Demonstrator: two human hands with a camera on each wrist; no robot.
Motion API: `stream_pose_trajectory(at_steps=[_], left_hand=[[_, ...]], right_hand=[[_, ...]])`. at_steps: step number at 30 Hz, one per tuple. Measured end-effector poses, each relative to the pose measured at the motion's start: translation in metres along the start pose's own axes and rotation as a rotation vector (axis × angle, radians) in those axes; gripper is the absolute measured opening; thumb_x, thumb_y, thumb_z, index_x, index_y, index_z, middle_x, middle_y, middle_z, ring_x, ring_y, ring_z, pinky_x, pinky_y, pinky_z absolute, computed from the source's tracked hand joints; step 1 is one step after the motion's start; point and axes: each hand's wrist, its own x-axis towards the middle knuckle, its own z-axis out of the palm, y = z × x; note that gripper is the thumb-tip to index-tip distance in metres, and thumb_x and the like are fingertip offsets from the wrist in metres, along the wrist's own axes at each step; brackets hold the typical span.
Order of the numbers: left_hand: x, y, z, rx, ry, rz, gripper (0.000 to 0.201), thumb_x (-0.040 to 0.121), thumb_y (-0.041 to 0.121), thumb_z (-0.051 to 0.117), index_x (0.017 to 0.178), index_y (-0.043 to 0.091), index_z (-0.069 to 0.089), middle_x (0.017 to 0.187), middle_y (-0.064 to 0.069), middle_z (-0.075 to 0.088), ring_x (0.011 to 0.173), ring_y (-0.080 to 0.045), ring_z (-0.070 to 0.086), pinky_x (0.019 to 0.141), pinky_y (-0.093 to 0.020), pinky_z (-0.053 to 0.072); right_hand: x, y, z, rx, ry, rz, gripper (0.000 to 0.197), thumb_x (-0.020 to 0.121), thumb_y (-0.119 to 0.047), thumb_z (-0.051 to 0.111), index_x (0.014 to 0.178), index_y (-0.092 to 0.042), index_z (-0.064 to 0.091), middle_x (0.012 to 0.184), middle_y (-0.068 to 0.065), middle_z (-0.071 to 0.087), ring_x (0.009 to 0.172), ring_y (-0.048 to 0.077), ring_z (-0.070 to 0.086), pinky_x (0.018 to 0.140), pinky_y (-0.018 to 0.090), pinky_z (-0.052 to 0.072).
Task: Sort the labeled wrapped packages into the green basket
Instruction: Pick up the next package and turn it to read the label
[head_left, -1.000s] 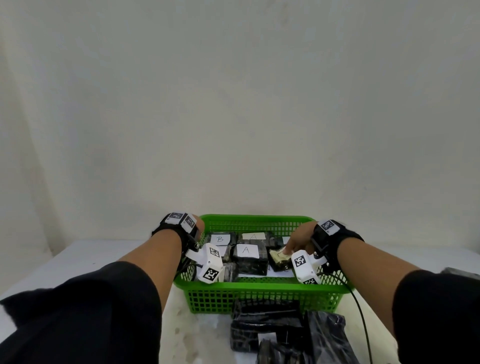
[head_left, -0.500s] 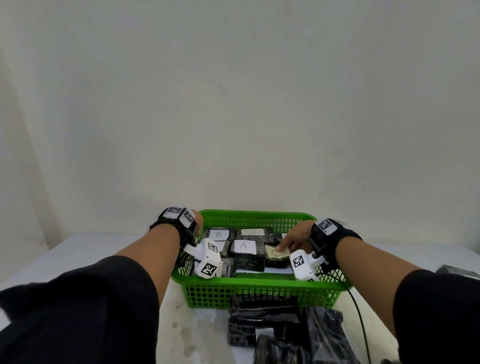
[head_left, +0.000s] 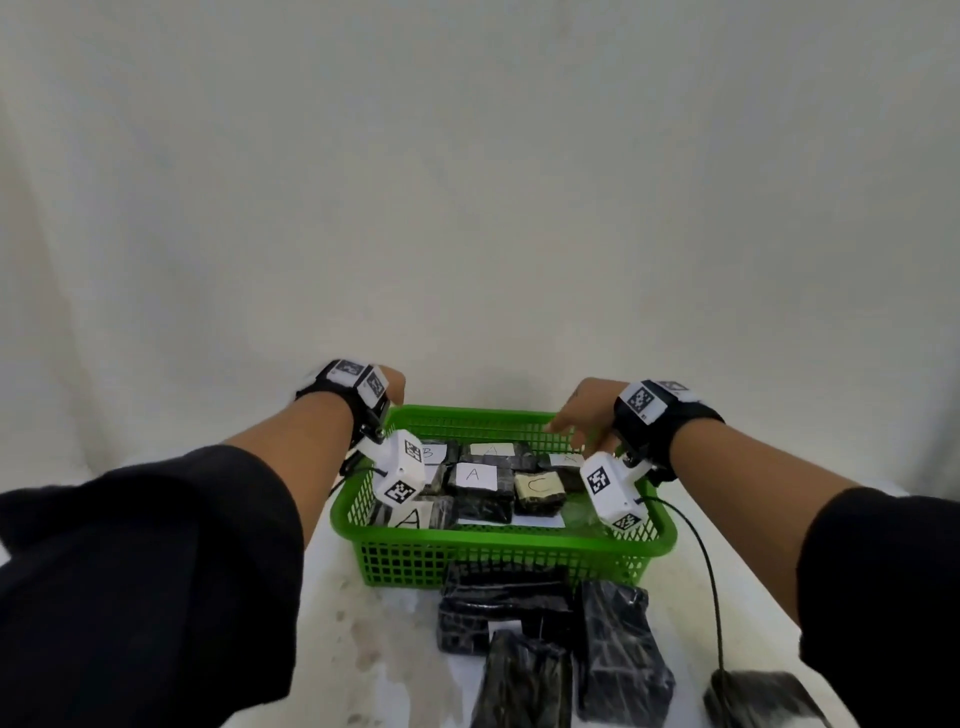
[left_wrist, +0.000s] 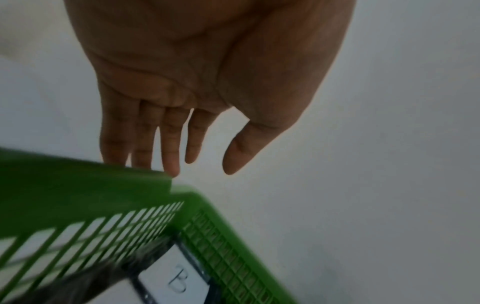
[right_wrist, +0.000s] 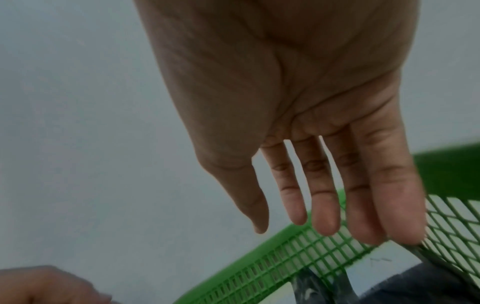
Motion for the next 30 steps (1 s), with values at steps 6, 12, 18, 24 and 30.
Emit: stream_pose_trajectory(at_steps=[6,12,18,24,30], left_hand=[[-0.037,0.014,-0.034,-0.377,0.268,-0.031,0.046,0.090,0.033,0.060,0.130,0.008,0.060,0.135,-0.010,0.059,0.122,-0.029,0.056,0.096,-0.032,0.046],[-0.104,0.044,-0.027,-0.361,0.342,0.226,0.061,0.090,0.036,0.062,0.146,0.018,0.043,0.144,0.003,0.052,0.132,-0.018,0.048,0.109,-0.031,0.037],[-0.174,0.060,-0.005,-0.295,0.350,0.402,0.068,0.089,0.038,0.064,0.149,0.020,0.037,0.151,0.001,0.042,0.138,-0.019,0.041,0.113,-0.033,0.034],[-0.222,0.062,0.032,-0.342,0.324,0.439,0.065,0.083,0.033,0.066,0.143,0.018,0.046,0.142,-0.003,0.052,0.130,-0.023,0.051,0.106,-0.033,0.041],[-0.260,0.057,0.065,-0.370,0.248,0.498,0.070,0.075,0.024,0.072,0.141,0.020,0.048,0.135,-0.002,0.056,0.122,-0.020,0.055,0.104,-0.035,0.046]], right_hand=[[-0.040,-0.023,-0.022,-0.223,0.142,-0.226,0.051,0.093,-0.049,0.072,0.131,-0.016,0.065,0.125,0.003,0.070,0.113,0.024,0.066,0.100,0.038,0.052],[-0.094,-0.031,-0.011,-0.323,0.134,-0.322,0.089,0.092,-0.062,0.067,0.162,-0.023,0.028,0.164,0.004,0.040,0.146,0.026,0.044,0.117,0.042,0.039],[-0.159,-0.027,0.012,-0.216,0.163,-0.423,0.099,0.091,-0.059,0.069,0.166,-0.019,0.017,0.172,0.006,0.020,0.156,0.025,0.028,0.123,0.041,0.029],[-0.206,-0.015,0.045,-0.165,0.158,-0.488,0.097,0.091,-0.049,0.074,0.165,-0.016,0.021,0.171,0.007,0.024,0.157,0.024,0.024,0.125,0.038,0.023],[-0.228,0.012,0.084,-0.169,0.091,-0.434,0.115,0.074,-0.055,0.085,0.165,-0.025,0.021,0.169,0.003,0.028,0.155,0.027,0.025,0.124,0.051,0.031]])
